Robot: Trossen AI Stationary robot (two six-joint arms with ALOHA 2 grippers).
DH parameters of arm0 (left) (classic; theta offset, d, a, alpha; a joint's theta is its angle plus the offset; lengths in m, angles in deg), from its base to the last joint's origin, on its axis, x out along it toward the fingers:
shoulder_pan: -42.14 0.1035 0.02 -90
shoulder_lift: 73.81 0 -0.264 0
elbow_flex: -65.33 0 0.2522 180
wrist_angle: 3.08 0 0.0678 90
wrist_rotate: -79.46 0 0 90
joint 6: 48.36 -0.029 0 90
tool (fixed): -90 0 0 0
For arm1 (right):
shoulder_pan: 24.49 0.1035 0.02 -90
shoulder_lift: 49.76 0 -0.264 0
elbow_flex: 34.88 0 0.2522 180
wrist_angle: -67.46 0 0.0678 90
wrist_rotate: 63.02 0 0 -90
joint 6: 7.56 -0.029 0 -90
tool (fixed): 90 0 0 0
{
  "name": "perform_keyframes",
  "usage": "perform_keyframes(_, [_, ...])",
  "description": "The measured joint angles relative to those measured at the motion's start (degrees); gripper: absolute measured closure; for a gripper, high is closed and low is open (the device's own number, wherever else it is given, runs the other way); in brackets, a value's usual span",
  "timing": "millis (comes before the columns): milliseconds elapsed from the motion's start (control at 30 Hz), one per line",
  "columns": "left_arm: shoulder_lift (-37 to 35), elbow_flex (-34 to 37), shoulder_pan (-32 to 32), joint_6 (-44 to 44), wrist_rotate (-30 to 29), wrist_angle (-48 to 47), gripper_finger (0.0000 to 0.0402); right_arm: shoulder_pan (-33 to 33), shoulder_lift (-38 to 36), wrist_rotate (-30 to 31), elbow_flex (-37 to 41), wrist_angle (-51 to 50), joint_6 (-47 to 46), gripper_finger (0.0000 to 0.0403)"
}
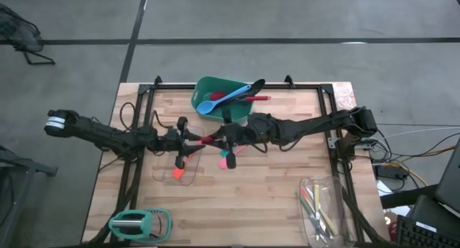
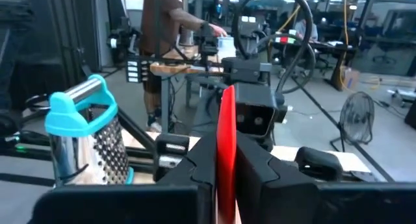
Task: Pick & Place Kitchen Items
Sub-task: Put the red spatula into the left transparent bin
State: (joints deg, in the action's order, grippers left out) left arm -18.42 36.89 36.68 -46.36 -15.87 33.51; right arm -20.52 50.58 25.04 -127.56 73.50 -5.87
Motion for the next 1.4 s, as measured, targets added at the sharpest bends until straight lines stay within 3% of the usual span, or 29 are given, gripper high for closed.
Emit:
perform_keyframes(100, [1.12,-0.44,-0.24,0.89,0.44,3.44,0.0277,0.01,0.85,-0.01,0.01,1.77,-0.17,0.0378])
perform_keyframes(467, [9.20,-4.80,-0.44,0.51,0.65,2.52,0.0277,-0.01,3.44,-0.01,-0.11,6.19,-0.93,0.0378])
perform_keyframes(733, [12.55,-7.27,-0.43,-0.05,6.85,2.48,0.0277,-0.01,3.51,-0.01,-0.12,6.15,-0.82,0.0378])
perform_keyframes(1000, [12.73,-8.20,-0.43,0.85,4.42,2.58,0.0281,-0.01,3.51,0.05,-0.14,7.36,-1.04,0.0378])
perform_keyframes(1100, [12.84,-8.26,-0.45,0.81,4.55,2.57,0.0300,-0.01,3.51,0.03,-0.14,7.38,-1.04,0.0378])
perform_keyframes(1300, [12.86,-8.26,-0.43,0.81,4.69,2.64,0.0376,-0.01,3.51,0.22,-0.12,7.19,-1.30,0.0378])
perform_keyframes(1400, [12.86,-8.26,-0.43,0.80,4.84,2.58,0.0385,-0.01,3.79,0.23,-0.12,7.03,-1.30,0.0375])
